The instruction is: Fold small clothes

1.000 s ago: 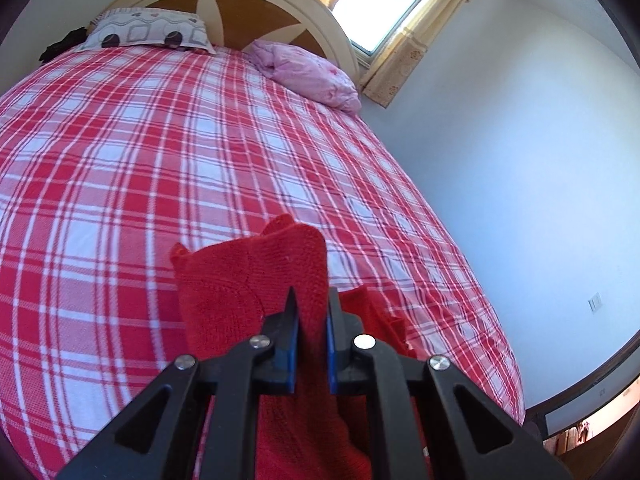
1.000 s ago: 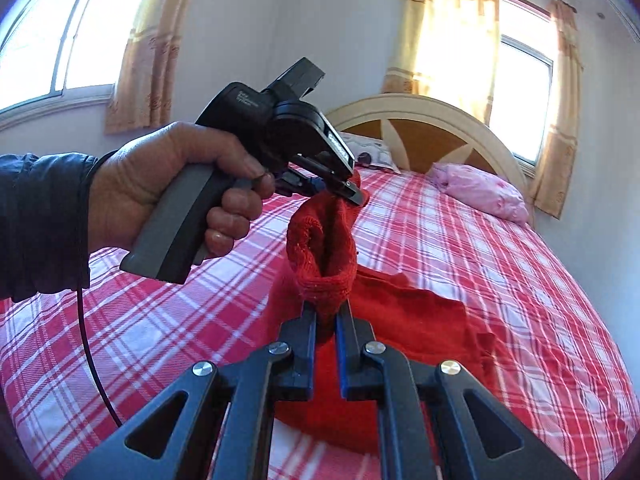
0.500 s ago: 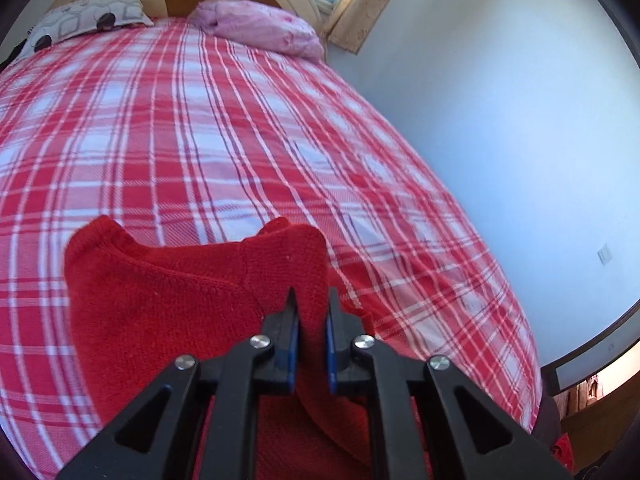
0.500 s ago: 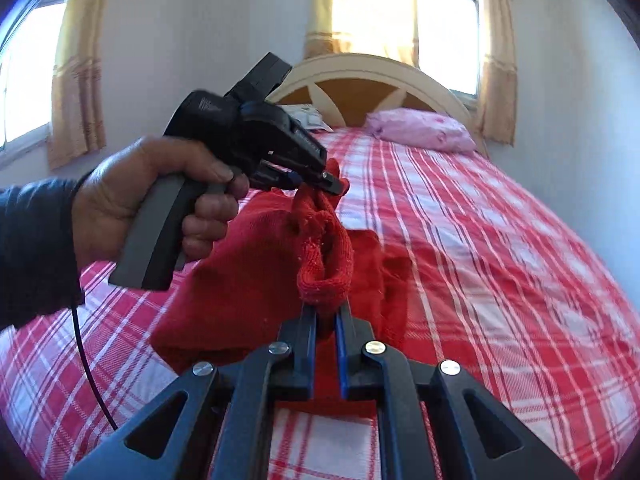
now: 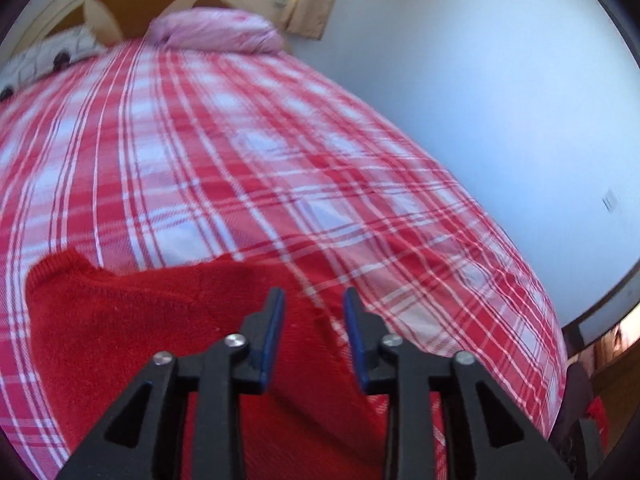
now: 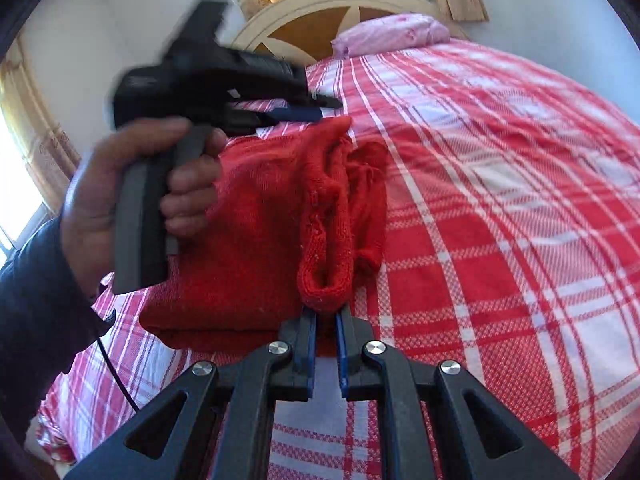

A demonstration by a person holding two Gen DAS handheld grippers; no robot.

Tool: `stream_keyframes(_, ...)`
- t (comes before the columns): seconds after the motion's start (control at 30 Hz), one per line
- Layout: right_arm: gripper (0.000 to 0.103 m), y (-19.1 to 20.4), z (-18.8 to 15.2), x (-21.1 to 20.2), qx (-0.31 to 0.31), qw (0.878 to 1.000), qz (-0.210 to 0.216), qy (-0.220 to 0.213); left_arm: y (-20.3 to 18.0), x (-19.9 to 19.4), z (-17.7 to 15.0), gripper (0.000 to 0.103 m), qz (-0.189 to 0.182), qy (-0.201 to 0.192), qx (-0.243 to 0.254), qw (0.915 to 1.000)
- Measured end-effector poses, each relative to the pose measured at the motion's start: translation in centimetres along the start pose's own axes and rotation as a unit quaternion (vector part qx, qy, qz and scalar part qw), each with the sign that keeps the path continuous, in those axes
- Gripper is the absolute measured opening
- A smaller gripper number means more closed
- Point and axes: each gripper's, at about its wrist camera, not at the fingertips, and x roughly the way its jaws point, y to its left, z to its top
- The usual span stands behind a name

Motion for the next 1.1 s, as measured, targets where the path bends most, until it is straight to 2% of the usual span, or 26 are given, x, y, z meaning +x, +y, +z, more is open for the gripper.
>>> stream_keyframes(0.03,0.015,-0.2,0.0,-0.1,0.006,1.000,-0.002,-0.002,-1.0,-1.2,-0.2,0.059,0.017,-0.015,0.029,0.9993)
stream_keyframes(0.07,0.030,-0.4,0.0,-0.2,0.011,1.000,-0.006,-0.003,-1.6,-2.2,-0.5,0.065,0.032,-0.027,0.050,0.9979)
stream_keyframes(0.13,0.043,-1.1,0.0,-0.6,0.027,0.999,-0.014,-0.009,-2.1,-4.1,-1.4,0.084,0.062,-0.049,0.083,0.9934)
stream_keyframes(0.2,0.043,-1.5,0.1,-1.4,0.036,0.999,-0.019,-0.023,-1.8,-5.3,-2.5,0.095,0.086,-0.059,0.094,0.9901)
stream_keyframes(0.3,0.044,-0.9,0.7,-2.8,0.017,0.998,-0.031,-0.054,0.2,-7.3,-5.4,0.096,0.134,-0.069,0.086,0.9849)
stream_keyframes(0.37,0.044,0.1,1.4,-3.6,-0.007,0.997,-0.016,-0.072,1.7,-8.2,-7.3,0.096,0.147,-0.067,0.069,0.9845)
stream_keyframes(0.43,0.045,1.2,2.6,-3.9,-0.033,0.997,-0.003,-0.076,2.7,-8.9,-9.3,0.098,0.142,-0.069,0.052,0.9861)
stream_keyframes(0.6,0.045,3.0,7.1,-2.0,-0.071,0.995,0.002,-0.073,3.9,-7.3,-13.4,0.099,0.142,-0.028,0.037,0.9888)
stream_keyframes(0.63,0.045,3.2,8.2,-0.9,-0.072,0.995,0.007,-0.066,4.2,-7.1,-14.0,0.101,0.135,-0.024,0.030,0.9902)
stream_keyframes(0.7,0.044,2.9,9.7,2.3,-0.067,0.997,0.016,-0.020,4.7,-6.7,-14.2,0.103,0.122,-0.012,0.016,0.9923)
stream_keyframes(0.77,0.044,1.9,10.6,5.6,-0.066,0.997,-0.032,0.015,5.1,-6.8,-14.0,0.103,0.112,-0.017,0.005,0.9935)
stream_keyframes(0.83,0.046,0.0,10.8,9.2,-0.067,0.992,-0.087,0.062,5.3,-6.5,-14.1,0.103,0.101,-0.013,0.000,0.9948)
stream_keyframes(0.87,0.060,-1.0,10.7,9.5,-0.054,0.993,-0.085,0.063,5.5,-6.4,-14.2,0.103,0.094,-0.011,-0.005,0.9955)
stream_keyframes(0.93,0.072,-2.4,10.6,9.2,-0.031,0.994,-0.095,0.055,5.7,-6.6,-14.2,0.103,0.085,-0.015,-0.013,0.9962)
stream_keyframes(1.0,0.072,-2.8,10.3,8.6,-0.023,0.994,-0.090,0.053,6.1,-6.6,-14.2,0.103,0.074,-0.015,-0.023,0.9969)
stream_keyframes(1.1,0.072,-1.9,10.3,6.7,-0.039,0.991,-0.121,0.030,6.6,-7.3,-14.6,0.103,0.063,-0.030,-0.040,0.9968)
